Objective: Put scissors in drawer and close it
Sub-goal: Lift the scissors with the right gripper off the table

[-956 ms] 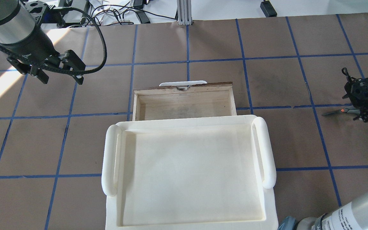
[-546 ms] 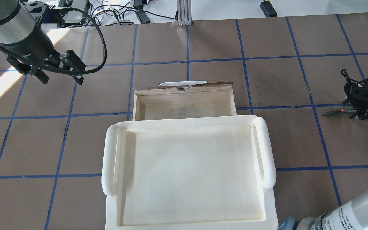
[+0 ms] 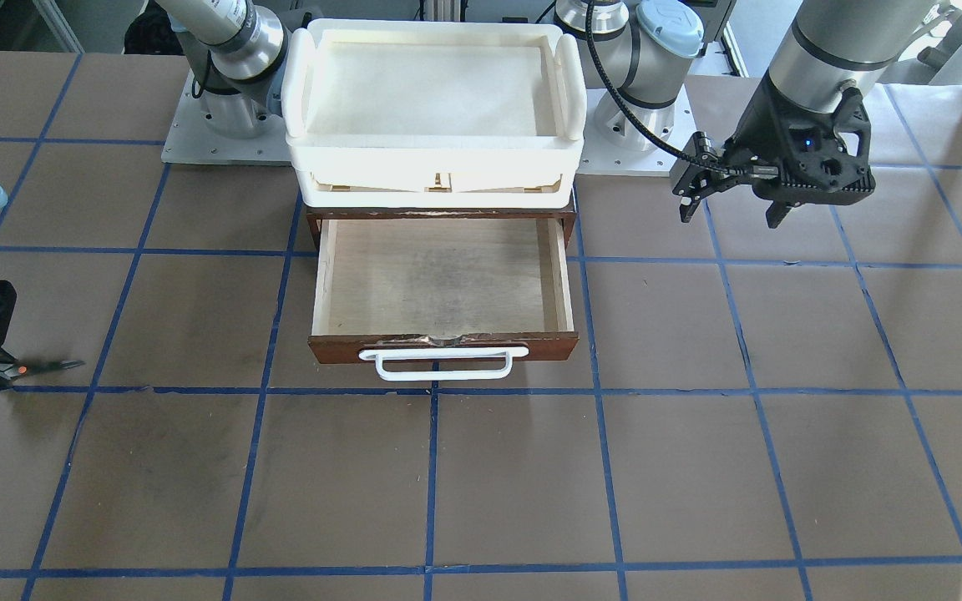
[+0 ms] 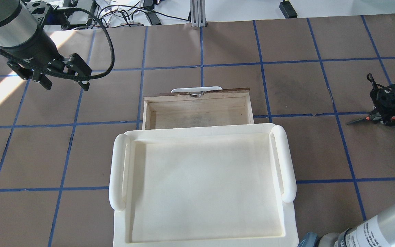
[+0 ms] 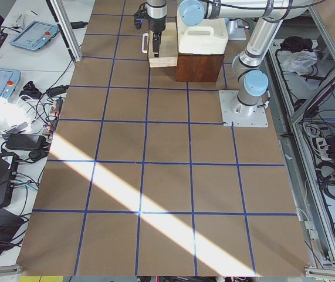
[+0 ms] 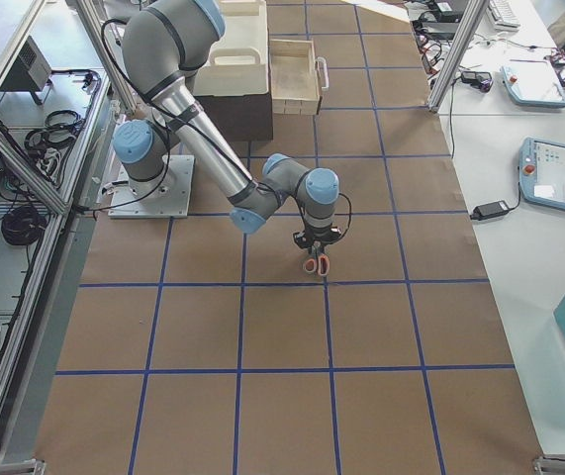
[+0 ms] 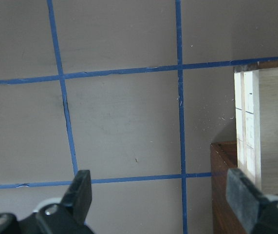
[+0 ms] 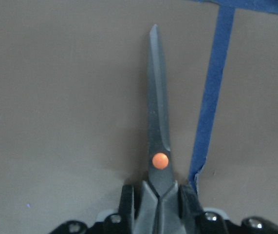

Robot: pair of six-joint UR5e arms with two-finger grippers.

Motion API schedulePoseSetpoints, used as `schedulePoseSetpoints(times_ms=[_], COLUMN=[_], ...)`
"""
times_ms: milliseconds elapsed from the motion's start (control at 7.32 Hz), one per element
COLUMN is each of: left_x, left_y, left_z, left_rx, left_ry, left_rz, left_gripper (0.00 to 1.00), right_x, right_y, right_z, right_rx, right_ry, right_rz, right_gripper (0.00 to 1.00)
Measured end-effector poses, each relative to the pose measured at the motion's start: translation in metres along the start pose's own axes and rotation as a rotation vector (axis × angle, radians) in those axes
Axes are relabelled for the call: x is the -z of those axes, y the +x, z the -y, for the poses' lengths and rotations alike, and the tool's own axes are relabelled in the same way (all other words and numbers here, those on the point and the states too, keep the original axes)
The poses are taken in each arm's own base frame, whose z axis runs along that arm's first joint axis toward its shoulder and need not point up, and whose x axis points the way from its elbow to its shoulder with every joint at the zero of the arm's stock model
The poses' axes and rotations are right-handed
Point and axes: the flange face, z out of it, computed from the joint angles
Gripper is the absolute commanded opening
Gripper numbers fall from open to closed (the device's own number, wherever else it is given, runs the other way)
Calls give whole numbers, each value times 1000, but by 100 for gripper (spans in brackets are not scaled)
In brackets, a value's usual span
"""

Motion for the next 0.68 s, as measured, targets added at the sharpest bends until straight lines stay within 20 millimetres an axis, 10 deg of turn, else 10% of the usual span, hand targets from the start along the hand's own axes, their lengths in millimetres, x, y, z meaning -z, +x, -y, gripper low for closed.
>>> schedulePoseSetpoints(times_ms=[683], left_x=[0], left_y=[0], left_z=[0], left_rx=[0], left_ry=[0], left_rz=[0], left_gripper=[100], right_x=[25], right_y=[14], right_z=[-15], right_rx=[-3], right_ry=[-39], right_rz=[-30], right_gripper=[0])
